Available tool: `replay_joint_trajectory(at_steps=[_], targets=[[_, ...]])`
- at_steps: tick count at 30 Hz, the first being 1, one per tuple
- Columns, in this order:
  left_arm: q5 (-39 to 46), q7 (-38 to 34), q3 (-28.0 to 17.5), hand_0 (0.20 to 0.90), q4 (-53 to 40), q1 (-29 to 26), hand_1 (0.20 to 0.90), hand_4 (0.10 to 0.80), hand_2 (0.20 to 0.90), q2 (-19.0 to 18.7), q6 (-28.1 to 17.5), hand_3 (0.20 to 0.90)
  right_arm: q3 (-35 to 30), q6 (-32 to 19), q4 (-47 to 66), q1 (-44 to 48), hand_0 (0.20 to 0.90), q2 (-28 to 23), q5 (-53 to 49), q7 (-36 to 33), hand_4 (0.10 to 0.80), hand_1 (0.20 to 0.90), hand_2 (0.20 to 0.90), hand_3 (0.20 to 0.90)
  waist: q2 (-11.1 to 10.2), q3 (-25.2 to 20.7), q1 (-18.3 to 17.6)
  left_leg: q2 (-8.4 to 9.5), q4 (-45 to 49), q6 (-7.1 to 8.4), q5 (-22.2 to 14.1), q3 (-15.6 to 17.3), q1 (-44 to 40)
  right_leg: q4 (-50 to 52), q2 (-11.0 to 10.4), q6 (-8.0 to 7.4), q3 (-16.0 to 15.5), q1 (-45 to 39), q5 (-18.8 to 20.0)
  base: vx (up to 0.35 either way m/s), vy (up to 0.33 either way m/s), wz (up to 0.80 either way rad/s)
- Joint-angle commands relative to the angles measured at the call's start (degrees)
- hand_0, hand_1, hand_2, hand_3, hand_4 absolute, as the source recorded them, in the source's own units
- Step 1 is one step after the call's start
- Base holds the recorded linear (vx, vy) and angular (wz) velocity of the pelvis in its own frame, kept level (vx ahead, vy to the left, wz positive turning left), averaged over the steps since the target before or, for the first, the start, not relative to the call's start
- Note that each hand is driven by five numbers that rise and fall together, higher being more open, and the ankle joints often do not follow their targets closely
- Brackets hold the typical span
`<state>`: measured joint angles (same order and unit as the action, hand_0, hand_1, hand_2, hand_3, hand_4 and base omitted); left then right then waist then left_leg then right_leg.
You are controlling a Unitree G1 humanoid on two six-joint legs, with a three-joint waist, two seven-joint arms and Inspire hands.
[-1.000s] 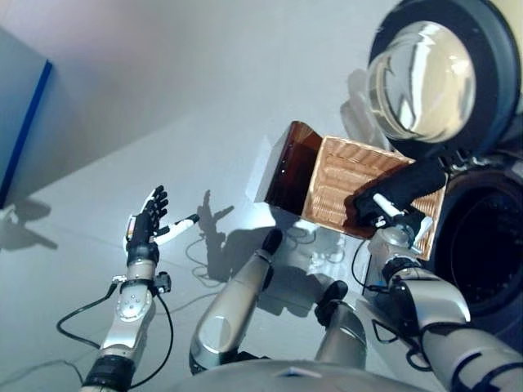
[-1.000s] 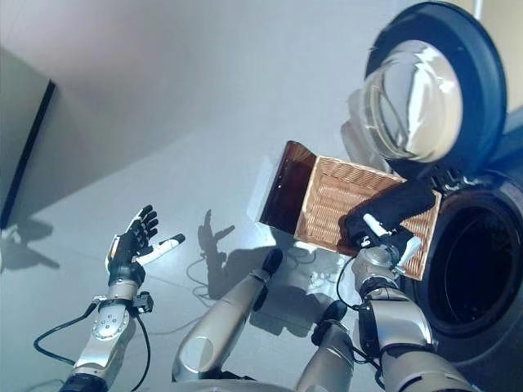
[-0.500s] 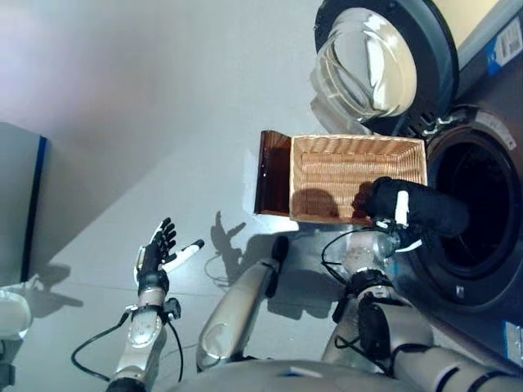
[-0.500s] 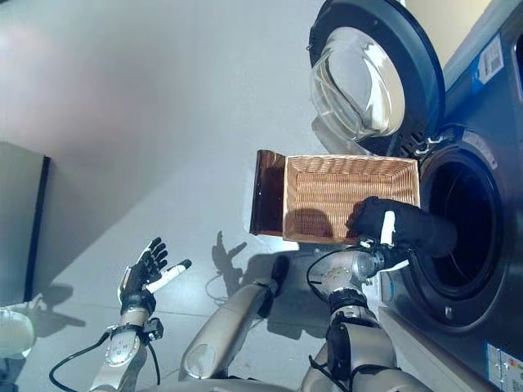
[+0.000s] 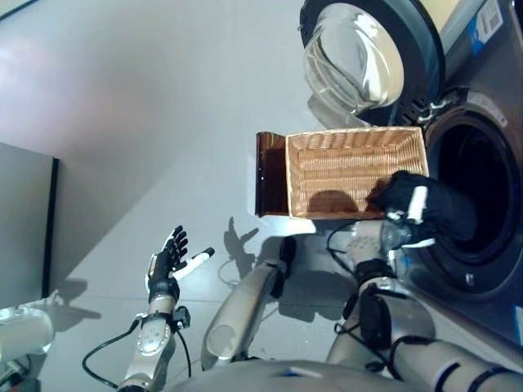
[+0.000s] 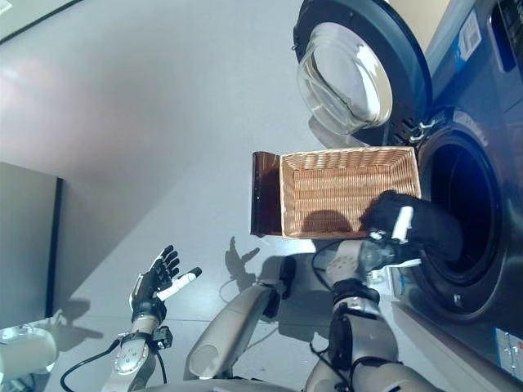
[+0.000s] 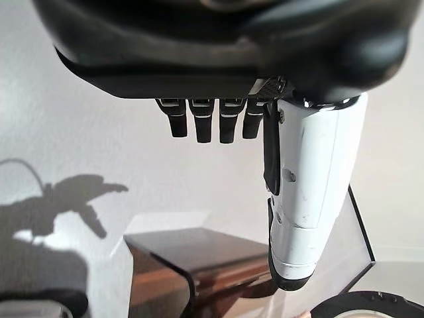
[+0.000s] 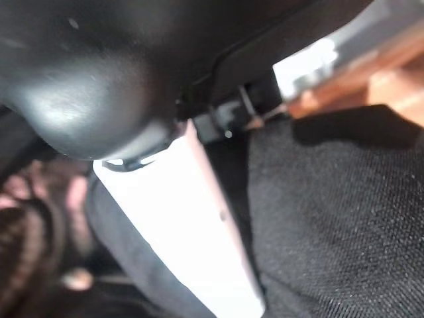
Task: Pick up the clothes and place them into the washing machine
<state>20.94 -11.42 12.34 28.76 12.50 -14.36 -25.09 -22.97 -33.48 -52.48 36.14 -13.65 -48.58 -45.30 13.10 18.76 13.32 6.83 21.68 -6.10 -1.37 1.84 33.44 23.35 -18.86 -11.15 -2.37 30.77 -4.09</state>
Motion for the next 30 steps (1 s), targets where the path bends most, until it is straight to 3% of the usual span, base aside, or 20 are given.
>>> replay_joint_trajectory(at_steps=[1, 5, 7, 8, 16, 21, 30], targets=[[1.1, -0.8, -0.6, 0.9, -2.5, 0.0, 0.9, 0.8, 0.9, -3.5, -4.9, 0.9, 0.8, -3.8, 6.5, 7.7, 0.2, -18.8, 10.2, -3.4, 0.3, 0.2, 0.2, 0.2, 3.6, -4.2, -0.2, 1.65, -2.9, 4.22, 0.6, -2.6, 2.5, -1.3, 3.4, 7.23, -1.1, 0.0, -0.2, 0.05, 0.042, -0.22], [1.8, -0.1, 0.0, 0.9, -3.4, 0.5, 0.9, 0.8, 0.9, -5.3, -5.6, 0.9, 6.3, -2.2, 7.7, 17.5, 0.2, -31.9, 12.5, -3.8, 0.3, 0.2, 0.2, 0.2, 4.2, -5.0, -0.7, 1.56, -3.5, 4.12, 0.2, -1.1, 1.7, -1.1, 3.8, 6.86, 1.2, 1.3, 0.5, 0.034, 0.065, -0.24], [3.0, -0.2, 0.0, 0.9, -3.8, 0.6, 0.9, 0.8, 0.9, -5.0, -5.3, 0.9, 10.8, -1.8, 6.9, 21.8, 0.711, -35.0, 10.3, -1.0, 0.665, 0.711, 0.711, 0.711, 4.3, -5.0, -1.1, 1.19, -4.0, 4.2, 0.4, 0.1, 1.7, -1.4, 4.1, 6.83, 2.3, 2.1, 0.9, -0.008, 0.03, -0.42], [3.6, -0.3, -0.2, 0.9, -3.0, 0.3, 0.9, 0.8, 0.9, -4.0, -5.0, 0.9, 13.1, 0.3, 4.9, 21.2, 0.9, -33.6, 10.6, 1.0, 0.8, 0.9, 0.9, 0.9, 4.4, -4.8, -1.8, 0.65, -4.3, 4.16, 0.5, 0.9, 1.5, -1.6, 4.8, 6.81, 3.1, 2.3, 1.3, 0.004, 0.004, -0.4], [7.3, 1.9, -1.0, 0.9, -0.2, 0.4, 0.9, 0.8, 0.9, 0.0, -4.7, 0.9, 9.9, 2.5, 0.5, 10.7, 0.9, -21.6, 10.3, 5.0, 0.8, 0.9, 0.9, 0.9, 4.3, -5.7, -2.6, -0.36, -5.4, 4.28, 0.7, 0.7, -0.2, -2.6, 6.1, 7.2, 3.0, 1.1, 1.3, 0.005, -0.028, -0.17], [6.7, 2.0, -2.1, 0.9, 0.2, 1.5, 0.9, 0.8, 0.9, 0.5, -4.4, 0.9, 8.8, 2.6, -0.6, 6.1, 0.9, -16.7, 10.7, 5.8, 0.8, 0.9, 0.9, 0.9, 4.1, -6.0, -2.5, -0.48, -5.3, 4.58, 1.3, -0.3, 0.1, -1.9, 6.2, 7.68, 1.7, 0.8, 0.9, -0.034, -0.044, 0.04], [4.5, 1.7, -4.6, 0.9, 1.5, 1.3, 0.9, 0.8, 0.9, 0.3, -3.7, 0.9, 12.7, 4.5, 0.4, -1.3, 0.9, -7.9, 12.7, 9.2, 0.8, 0.9, 0.9, 0.9, 1.0, -5.1, -2.2, -0.84, -3.7, 4.66, 1.3, -1.5, 0.2, -0.7, 6.1, 7.98, 0.0, -0.3, 0.6, -0.017, -0.037, 0.07]])
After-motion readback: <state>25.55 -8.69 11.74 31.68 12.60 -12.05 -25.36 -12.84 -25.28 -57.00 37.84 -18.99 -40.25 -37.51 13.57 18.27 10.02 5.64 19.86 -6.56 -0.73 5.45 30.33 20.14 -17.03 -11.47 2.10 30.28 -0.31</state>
